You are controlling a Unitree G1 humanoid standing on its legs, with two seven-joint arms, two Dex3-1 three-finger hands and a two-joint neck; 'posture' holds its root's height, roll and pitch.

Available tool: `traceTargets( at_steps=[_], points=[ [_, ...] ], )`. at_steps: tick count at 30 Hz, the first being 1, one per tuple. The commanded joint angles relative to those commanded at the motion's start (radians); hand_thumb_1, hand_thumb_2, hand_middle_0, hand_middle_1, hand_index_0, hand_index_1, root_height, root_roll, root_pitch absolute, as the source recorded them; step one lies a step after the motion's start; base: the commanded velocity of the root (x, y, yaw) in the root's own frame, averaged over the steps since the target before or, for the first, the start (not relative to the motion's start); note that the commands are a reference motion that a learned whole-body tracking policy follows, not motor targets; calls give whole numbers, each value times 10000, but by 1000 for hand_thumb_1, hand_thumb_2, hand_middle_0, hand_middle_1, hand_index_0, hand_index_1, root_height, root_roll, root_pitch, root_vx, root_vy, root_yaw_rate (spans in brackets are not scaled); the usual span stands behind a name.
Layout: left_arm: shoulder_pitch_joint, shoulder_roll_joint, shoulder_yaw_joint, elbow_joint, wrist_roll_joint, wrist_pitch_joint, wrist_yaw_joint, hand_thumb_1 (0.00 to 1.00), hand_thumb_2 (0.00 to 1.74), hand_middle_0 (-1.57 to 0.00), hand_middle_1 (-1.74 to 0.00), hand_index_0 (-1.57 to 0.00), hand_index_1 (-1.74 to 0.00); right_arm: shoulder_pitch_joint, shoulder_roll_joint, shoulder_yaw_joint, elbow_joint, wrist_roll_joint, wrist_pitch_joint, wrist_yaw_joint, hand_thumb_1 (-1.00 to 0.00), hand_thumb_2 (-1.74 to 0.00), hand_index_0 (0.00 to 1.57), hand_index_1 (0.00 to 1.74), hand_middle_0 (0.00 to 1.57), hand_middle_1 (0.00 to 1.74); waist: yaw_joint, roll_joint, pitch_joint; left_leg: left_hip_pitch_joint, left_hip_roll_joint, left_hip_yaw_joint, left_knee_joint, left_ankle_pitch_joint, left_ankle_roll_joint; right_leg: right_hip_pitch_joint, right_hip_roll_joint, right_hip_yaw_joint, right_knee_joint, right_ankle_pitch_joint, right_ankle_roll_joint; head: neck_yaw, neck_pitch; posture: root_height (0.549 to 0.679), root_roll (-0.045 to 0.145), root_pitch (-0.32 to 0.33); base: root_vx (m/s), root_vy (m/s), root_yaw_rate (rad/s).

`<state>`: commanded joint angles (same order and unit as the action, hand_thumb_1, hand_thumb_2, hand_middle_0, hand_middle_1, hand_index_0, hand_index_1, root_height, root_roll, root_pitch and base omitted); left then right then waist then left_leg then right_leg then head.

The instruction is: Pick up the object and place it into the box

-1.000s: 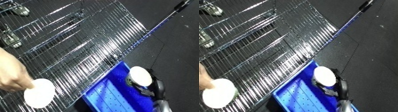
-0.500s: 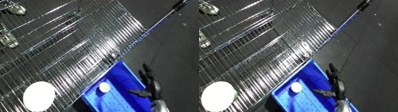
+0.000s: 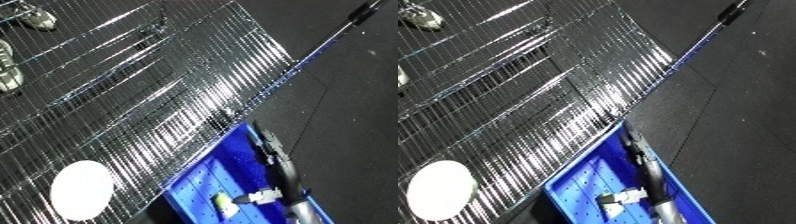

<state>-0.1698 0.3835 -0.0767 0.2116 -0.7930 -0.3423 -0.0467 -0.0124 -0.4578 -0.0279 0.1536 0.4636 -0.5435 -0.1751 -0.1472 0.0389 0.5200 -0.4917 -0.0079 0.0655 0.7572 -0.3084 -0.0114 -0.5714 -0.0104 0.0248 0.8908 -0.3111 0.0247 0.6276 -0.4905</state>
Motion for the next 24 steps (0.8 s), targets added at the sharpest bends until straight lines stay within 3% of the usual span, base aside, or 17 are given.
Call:
traceTargets(
  at_steps=[9, 15, 16, 24],
  points=[
    [-1, 118, 102, -167, 218, 336, 31, 1000, 1740, -1570, -1740, -1570, -1740, -525, 16, 602, -1326, -541, 404, 458, 0, 0, 0, 0, 0, 0, 424, -241, 0, -311, 15, -271, 405, -83, 46, 20, -66, -207, 169, -85, 38, -1373, -372, 624, 72, 45, 4, -55, 45],
    [-123, 145, 65, -136, 220, 606, -40, 1000, 1740, -1570, -1740, -1570, -1740, -1085, -49, 965, -1585, -703, 785, 778, 0, 0, 0, 0, 0, 0, 757, -267, -27, -368, -12, -371, 738, -188, 68, 88, -235, -355, 376, -187, 46, -2083, -894, 621, 67, 29, 33, -39, 128],
    [-139, 143, 66, -129, 189, 690, -49, 1000, 1740, -1570, -1740, -1570, -1740, -1247, -22, 1054, -1584, -774, 897, 824, 0, 0, 0, 0, 0, 0, 848, -268, -61, -382, -24, -399, 834, -224, 74, 101, -289, -401, 449, -225, 49, -2290, -1047, 620, 66, 24, 52, -23, 132],
    [8, 155, 99, -159, 194, 941, -95, 1000, 1740, -1570, -1740, -1570, -1740, -1502, 209, 1241, -1505, -801, 1113, 1109, 0, 0, 0, 0, 0, 0, 1133, -281, -208, -385, -91, -491, 1140, -372, 132, 109, -456, -555, 704, -340, 68, -2882, -1611, 616, 61, 10, 56, -16, 126]
  ],
)
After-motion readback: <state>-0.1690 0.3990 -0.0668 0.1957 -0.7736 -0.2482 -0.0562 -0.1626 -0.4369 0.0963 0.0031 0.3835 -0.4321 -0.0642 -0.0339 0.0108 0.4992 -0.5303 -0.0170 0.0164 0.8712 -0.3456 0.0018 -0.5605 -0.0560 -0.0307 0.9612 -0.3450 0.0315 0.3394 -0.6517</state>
